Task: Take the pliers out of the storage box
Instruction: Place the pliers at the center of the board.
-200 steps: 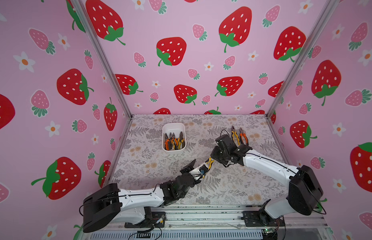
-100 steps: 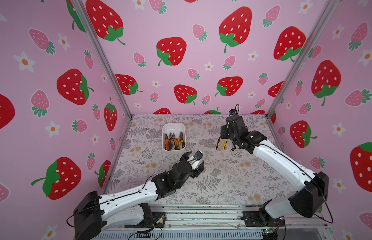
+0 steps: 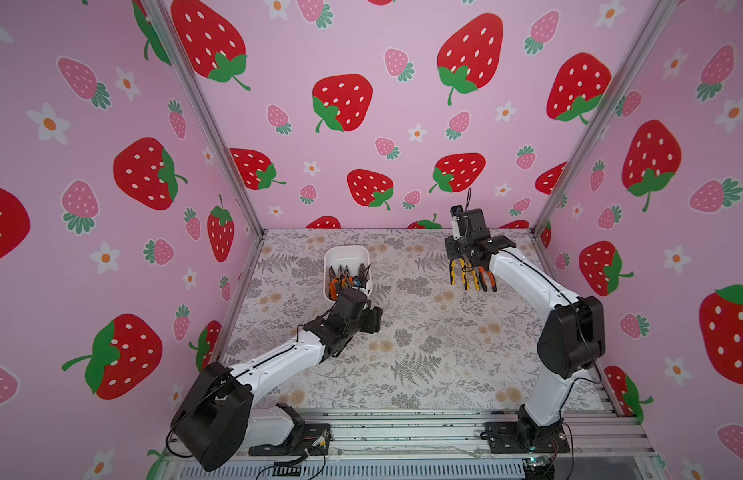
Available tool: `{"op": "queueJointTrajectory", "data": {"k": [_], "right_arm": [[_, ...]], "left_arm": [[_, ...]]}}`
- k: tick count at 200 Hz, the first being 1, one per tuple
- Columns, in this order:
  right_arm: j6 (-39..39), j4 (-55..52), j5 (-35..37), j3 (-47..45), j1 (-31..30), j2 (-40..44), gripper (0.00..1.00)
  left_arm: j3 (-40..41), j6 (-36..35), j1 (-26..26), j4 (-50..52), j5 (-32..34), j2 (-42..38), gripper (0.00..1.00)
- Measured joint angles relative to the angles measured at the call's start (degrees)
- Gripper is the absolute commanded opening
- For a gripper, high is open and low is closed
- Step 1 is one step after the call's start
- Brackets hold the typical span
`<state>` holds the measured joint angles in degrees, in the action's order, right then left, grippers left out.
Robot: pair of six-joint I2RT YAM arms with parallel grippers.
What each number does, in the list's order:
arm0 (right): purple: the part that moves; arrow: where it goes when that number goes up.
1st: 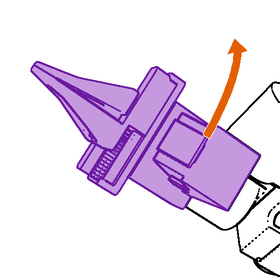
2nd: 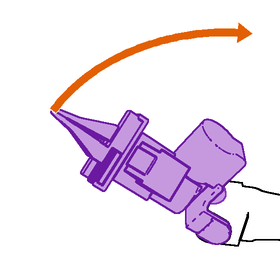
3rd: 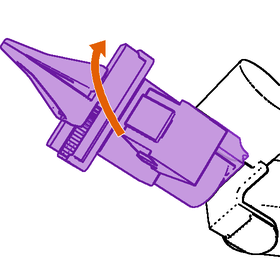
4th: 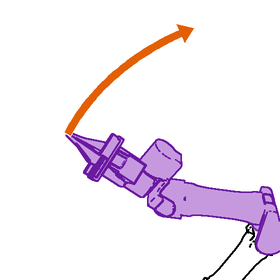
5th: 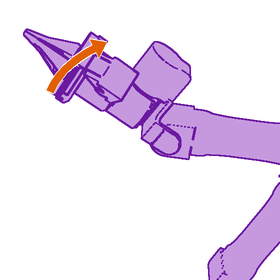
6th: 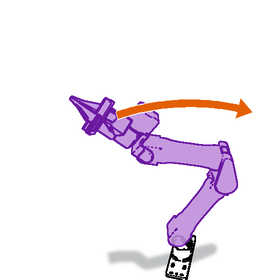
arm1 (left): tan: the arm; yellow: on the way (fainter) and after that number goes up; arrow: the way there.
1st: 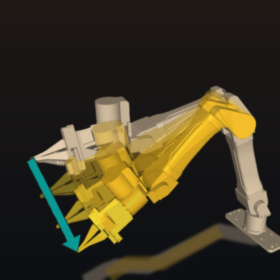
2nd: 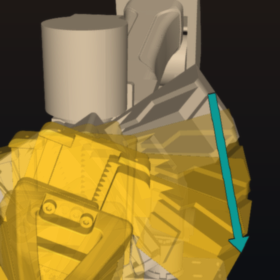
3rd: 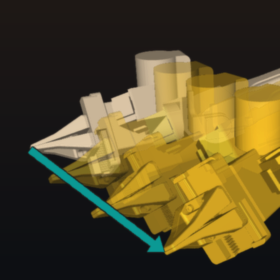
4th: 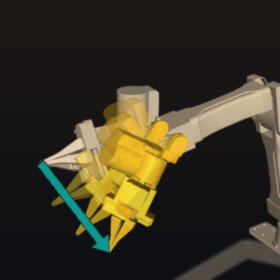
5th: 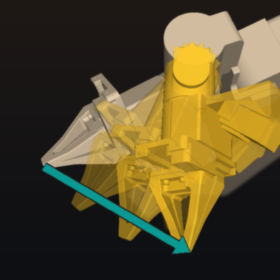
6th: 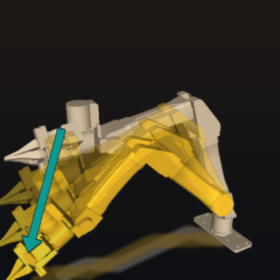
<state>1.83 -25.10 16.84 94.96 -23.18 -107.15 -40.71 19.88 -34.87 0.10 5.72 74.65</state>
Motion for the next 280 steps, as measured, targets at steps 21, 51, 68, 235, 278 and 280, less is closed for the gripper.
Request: {"op": "queueJointTrajectory", "data": {"k": [21, 51, 68, 235, 278, 280], "right_arm": [[0.1, -0.1, -2.1, 3.0, 1.1, -4.8, 0.0], [0.3, -0.1, -4.3, 7.4, 2.2, -11.5, 0.0], [0.3, -0.3, -5.1, 9.7, 2.7, -14.9, 0.0], [4.0, -6.7, -6.1, 26.1, 6.4, -29.1, 0.0], [5.7, -8.6, -7.5, 26.1, 7.5, -29.8, 0.01], [5.8, -8.7, -7.7, 26.1, 7.5, -29.9, 0.01]], "left_arm": [[0.0, 1.2, 0.0, 0.0, 0.3, -0.1, 0.68], [0.5, 2.4, 0.1, -0.3, 1.4, -0.9, 0.68], [1.1, 2.8, 0.1, -0.2, 1.8, -1.8, 0.68], [6.5, 5.5, 0.1, -3.7, 5.6, -5.4, 0.69], [6.5, 5.5, 0.1, -3.7, 5.6, -4.9, 0.69], [6.5, 5.5, 0.1, -3.7, 5.6, -4.9, 0.69]]}}
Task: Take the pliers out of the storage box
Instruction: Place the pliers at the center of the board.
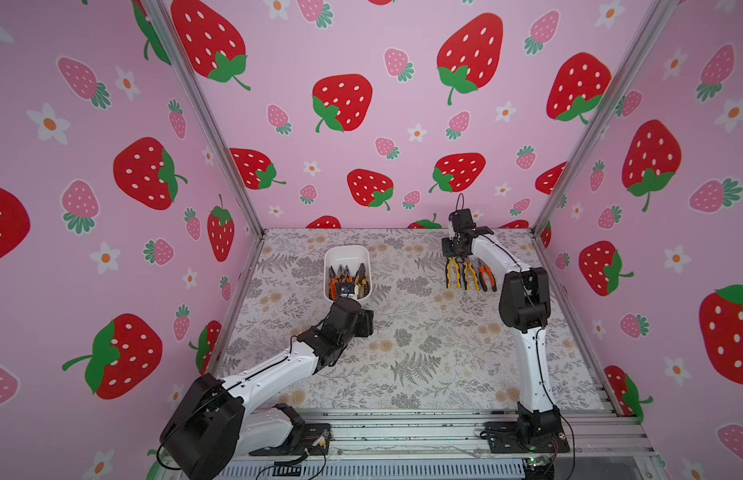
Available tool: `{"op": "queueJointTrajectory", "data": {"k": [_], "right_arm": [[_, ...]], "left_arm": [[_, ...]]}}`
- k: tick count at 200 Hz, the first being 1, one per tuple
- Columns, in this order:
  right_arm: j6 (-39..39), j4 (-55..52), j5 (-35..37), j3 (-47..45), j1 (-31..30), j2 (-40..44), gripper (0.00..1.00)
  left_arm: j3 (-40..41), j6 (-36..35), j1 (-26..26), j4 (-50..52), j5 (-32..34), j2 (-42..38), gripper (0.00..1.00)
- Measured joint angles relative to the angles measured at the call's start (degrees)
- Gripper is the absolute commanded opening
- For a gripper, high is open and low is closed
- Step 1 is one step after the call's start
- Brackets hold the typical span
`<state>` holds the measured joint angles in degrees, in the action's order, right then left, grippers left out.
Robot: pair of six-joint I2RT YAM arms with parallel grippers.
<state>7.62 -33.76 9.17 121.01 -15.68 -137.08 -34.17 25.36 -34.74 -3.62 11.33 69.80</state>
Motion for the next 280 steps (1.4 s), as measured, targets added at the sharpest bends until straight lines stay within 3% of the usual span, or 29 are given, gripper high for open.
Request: {"op": "queueJointTrajectory", "data": {"k": [123, 280], "right_arm": [[2.4, -2.8, -2.6, 2.7, 0.5, -4.1, 0.17], [3.6, -4.0, -3.2, 4.6, 1.2, -6.1, 0.26]], "left_arm": [[0.0, 0.0, 0.0, 0.0, 0.0, 0.0, 0.69], [-0.3, 0.0, 0.0, 0.1, -0.5, 1.4, 0.69]]}}
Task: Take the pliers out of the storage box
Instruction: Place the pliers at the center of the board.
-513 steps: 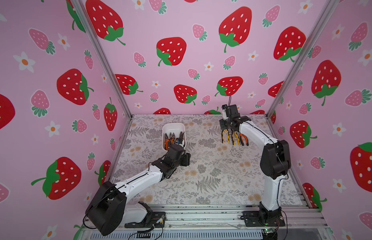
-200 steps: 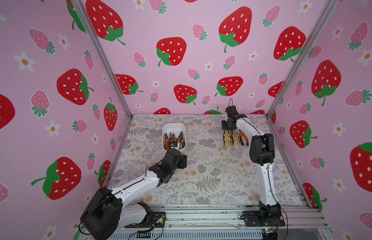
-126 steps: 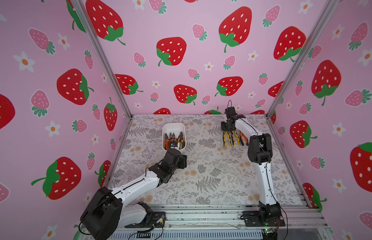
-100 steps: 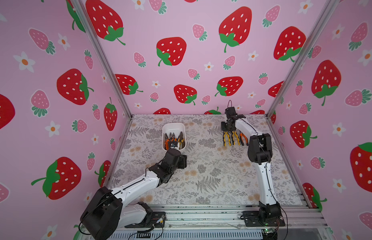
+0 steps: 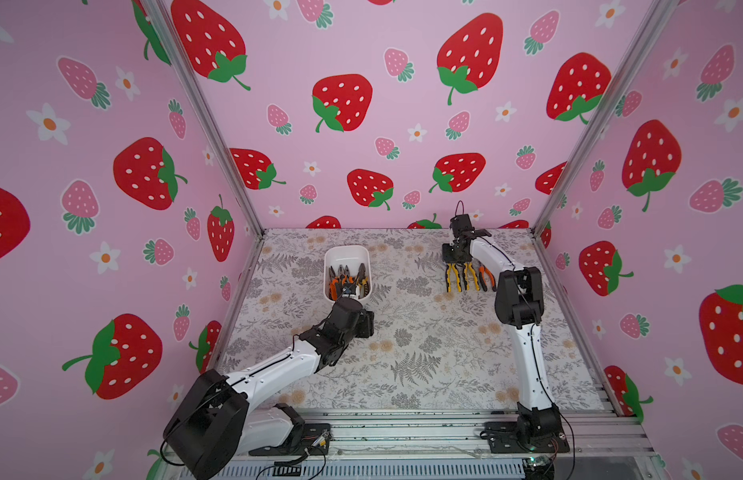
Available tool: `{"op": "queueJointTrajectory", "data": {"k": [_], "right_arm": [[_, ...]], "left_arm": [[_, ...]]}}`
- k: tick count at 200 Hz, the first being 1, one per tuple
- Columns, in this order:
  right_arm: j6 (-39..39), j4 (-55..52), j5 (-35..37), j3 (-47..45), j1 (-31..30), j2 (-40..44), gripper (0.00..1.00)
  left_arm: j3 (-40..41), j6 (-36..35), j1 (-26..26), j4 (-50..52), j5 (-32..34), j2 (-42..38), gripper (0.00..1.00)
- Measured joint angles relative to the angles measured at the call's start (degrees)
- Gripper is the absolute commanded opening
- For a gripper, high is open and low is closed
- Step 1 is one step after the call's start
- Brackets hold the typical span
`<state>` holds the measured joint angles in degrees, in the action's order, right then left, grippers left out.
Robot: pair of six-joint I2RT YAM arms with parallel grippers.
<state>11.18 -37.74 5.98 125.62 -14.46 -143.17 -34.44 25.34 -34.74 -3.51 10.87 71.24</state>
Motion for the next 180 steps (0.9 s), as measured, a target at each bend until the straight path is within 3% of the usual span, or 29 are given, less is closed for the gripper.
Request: {"op": "queueJointTrajectory", "data": {"k": [42, 107, 152, 180], "right_arm": [[0.0, 0.0, 0.0, 0.0, 0.0, -0.2, 0.32], [-0.2, 0.1, 0.2, 0.3, 0.1, -1.3, 0.33], [-0.5, 0.2, 0.3, 0.7, 0.1, -1.5, 0.49], [-0.5, 0.2, 0.6, 0.7, 0.1, -1.5, 0.49]], "left_arm": [[-0.2, 0.0, 0.0, 0.0, 0.0, 0.0, 0.69], [-0.3, 0.0, 0.0, 0.0, 0.0, 0.2, 0.69], [-0.7, 0.0, 0.0, 0.4, 0.0, 0.6, 0.69], [-1.3, 0.0, 0.0, 0.4, 0.0, 1.3, 0.68]]}}
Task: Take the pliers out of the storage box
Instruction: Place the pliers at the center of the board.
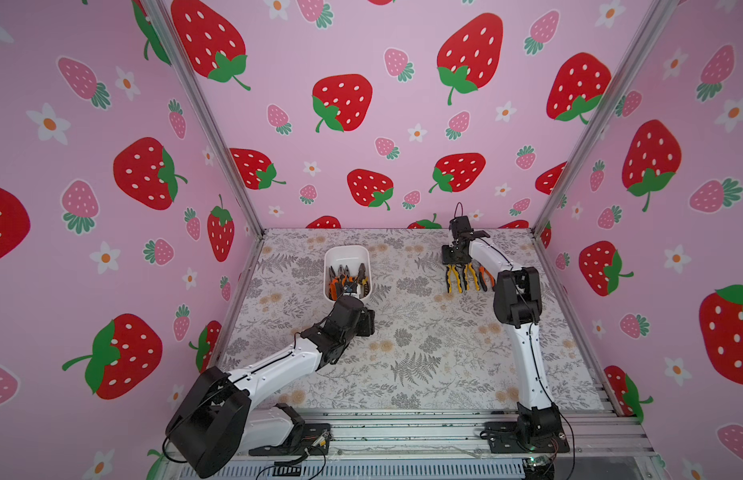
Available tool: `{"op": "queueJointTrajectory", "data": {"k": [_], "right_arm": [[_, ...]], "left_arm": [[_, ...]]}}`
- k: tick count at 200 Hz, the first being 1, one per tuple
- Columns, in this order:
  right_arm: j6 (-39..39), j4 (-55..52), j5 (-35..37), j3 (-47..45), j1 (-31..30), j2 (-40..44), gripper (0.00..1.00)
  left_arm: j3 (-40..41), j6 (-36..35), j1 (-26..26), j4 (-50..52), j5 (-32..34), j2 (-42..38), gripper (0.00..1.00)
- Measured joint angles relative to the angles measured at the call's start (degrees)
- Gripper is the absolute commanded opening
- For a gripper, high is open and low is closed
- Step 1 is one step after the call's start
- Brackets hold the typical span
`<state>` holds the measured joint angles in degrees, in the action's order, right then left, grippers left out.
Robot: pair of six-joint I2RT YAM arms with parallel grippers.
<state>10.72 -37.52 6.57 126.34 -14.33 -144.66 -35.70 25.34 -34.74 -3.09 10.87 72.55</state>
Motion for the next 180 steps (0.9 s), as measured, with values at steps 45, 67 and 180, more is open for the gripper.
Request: {"op": "queueJointTrajectory", "data": {"k": [45, 67, 180], "right_arm": [[-0.2, 2.2, 0.5, -4.7, 0.0, 3.8, 0.49], [-0.7, 3.6, 1.1, -8.8, -0.5, 10.3, 0.48], [3.6, 24.3, 4.0, -67.0, -20.9, 62.2, 0.47]], "left_arm": [[0.0, 0.0, 0.0, 0.1, 0.0, 0.2, 0.68], [-0.2, 0.0, 0.0, 0.2, -0.1, 0.4, 0.67], [-0.3, -0.1, 0.0, 0.2, -1.0, 0.0, 0.63]]}}
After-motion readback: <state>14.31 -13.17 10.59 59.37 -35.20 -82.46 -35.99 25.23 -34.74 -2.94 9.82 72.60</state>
